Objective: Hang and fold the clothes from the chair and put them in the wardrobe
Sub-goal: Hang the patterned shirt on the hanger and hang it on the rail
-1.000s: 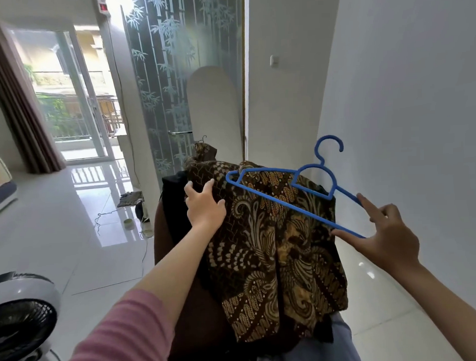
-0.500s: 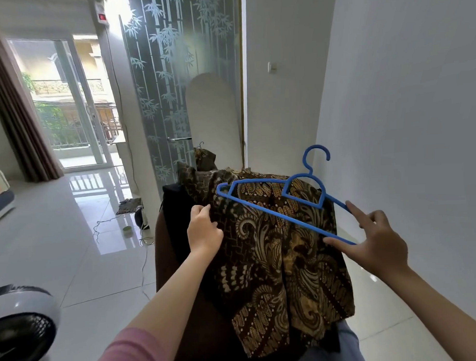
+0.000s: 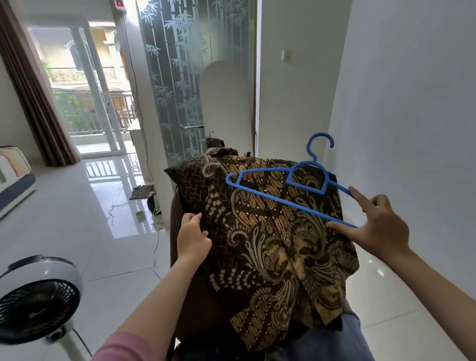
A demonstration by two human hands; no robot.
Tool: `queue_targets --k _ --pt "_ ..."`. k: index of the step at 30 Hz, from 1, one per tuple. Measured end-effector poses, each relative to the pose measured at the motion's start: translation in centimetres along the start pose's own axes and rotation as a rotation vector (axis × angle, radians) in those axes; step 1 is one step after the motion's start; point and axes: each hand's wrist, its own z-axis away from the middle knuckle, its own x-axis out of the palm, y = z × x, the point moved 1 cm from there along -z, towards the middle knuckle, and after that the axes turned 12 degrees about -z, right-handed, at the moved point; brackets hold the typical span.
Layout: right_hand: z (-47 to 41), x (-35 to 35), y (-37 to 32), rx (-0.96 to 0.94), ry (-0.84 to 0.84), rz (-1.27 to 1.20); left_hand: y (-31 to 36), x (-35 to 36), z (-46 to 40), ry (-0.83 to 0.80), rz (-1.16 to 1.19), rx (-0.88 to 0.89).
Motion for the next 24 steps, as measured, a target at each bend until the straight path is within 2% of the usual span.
queue_targets --k 19,22,24 --pt "0.6 -0.2 -1.2 -0.037 0.001 0.006 -6.7 -0.4 2.8 -0.077 -0.108 -0.081" --pt "0.4 0.2 -1.7 -0.044 -0.002 0.001 -6.5 -0.8 1.9 -0.127 -0.151 -0.091" --pt "0.2 0.4 -2.0 -0.046 0.002 -0.004 -5.6 -1.3 0.9 -0.096 -0.152 -0.096"
